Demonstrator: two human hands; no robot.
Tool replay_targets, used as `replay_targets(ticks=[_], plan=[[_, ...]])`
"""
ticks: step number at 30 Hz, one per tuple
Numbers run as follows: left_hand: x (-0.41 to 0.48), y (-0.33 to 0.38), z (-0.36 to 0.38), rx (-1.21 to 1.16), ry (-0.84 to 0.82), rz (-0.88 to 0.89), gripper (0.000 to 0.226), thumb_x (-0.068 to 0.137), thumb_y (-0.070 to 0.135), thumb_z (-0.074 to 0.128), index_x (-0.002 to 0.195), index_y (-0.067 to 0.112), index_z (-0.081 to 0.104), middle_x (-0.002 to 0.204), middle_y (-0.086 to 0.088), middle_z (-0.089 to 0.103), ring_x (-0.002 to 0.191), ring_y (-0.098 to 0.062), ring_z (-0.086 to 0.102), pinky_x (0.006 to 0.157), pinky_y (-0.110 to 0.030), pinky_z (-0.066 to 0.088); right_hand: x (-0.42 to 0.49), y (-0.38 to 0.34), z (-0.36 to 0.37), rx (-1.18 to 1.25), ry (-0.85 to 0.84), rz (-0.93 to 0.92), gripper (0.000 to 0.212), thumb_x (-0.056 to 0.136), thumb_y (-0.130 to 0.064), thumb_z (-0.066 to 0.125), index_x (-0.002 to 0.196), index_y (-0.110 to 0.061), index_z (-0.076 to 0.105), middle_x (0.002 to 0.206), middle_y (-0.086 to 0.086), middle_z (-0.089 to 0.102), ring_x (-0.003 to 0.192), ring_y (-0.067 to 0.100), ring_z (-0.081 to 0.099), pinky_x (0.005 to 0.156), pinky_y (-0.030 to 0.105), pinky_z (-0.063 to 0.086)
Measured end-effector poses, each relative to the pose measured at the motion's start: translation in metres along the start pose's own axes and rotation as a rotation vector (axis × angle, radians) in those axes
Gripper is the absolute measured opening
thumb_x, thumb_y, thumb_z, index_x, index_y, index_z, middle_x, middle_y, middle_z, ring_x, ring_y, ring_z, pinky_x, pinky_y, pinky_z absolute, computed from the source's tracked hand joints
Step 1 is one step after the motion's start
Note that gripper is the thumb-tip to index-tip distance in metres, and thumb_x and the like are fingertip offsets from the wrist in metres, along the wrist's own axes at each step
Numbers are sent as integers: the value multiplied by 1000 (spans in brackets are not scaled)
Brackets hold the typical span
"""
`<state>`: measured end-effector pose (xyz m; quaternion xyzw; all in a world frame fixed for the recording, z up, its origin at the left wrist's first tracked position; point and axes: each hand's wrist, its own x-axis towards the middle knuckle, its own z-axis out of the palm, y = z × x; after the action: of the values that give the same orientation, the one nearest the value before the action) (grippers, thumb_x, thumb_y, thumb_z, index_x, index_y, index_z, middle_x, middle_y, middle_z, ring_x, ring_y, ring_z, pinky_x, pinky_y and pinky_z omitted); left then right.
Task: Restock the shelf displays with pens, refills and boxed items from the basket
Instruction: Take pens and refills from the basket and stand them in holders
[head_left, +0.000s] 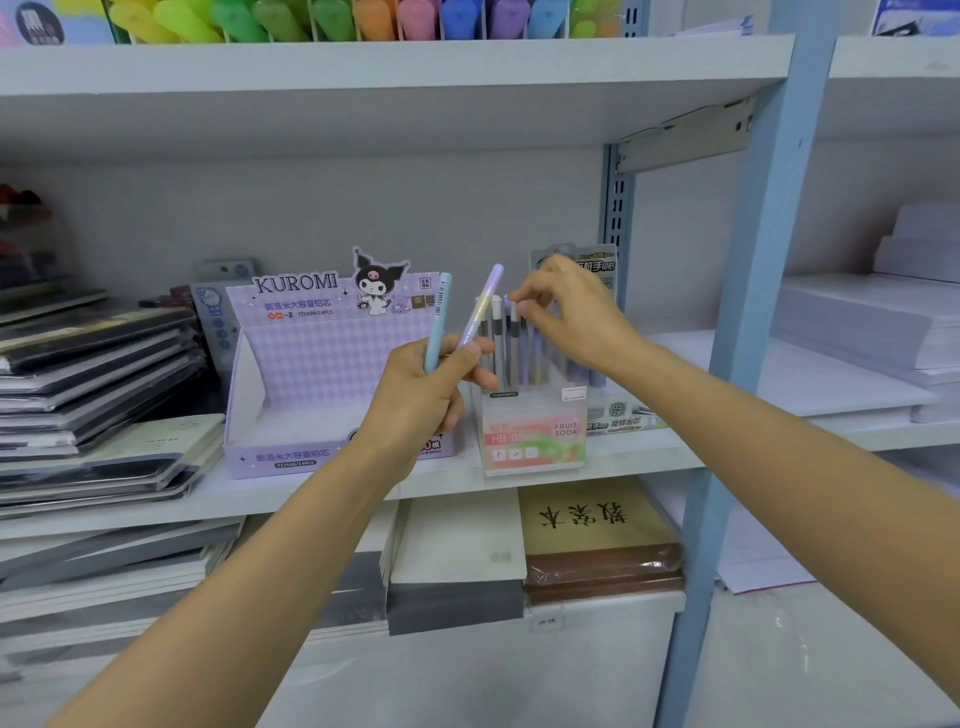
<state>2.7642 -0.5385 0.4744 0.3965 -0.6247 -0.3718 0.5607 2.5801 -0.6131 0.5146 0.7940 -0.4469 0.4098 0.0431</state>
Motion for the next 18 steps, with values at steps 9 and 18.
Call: replay_targets(ticks=[9,18], plan=[[-7,7,4,36,-14,21,20,97,23,56,105,9,69,74,-1,70,37,-9,35,38,-17,31,-12,-17,-18,818,13,58,29,101,-25,49,127,-16,58,108,-1,64,79,11,65,71,23,53],[-6,19,-9,-172,150,15,10,87,17,70,93,9,71,68,3,68,43,-8,48,34,-15,29,-28,-6,-41,959,39,86,5,88,-2,65,91,-3,69,74,2,72,66,12,65,66,21,55]])
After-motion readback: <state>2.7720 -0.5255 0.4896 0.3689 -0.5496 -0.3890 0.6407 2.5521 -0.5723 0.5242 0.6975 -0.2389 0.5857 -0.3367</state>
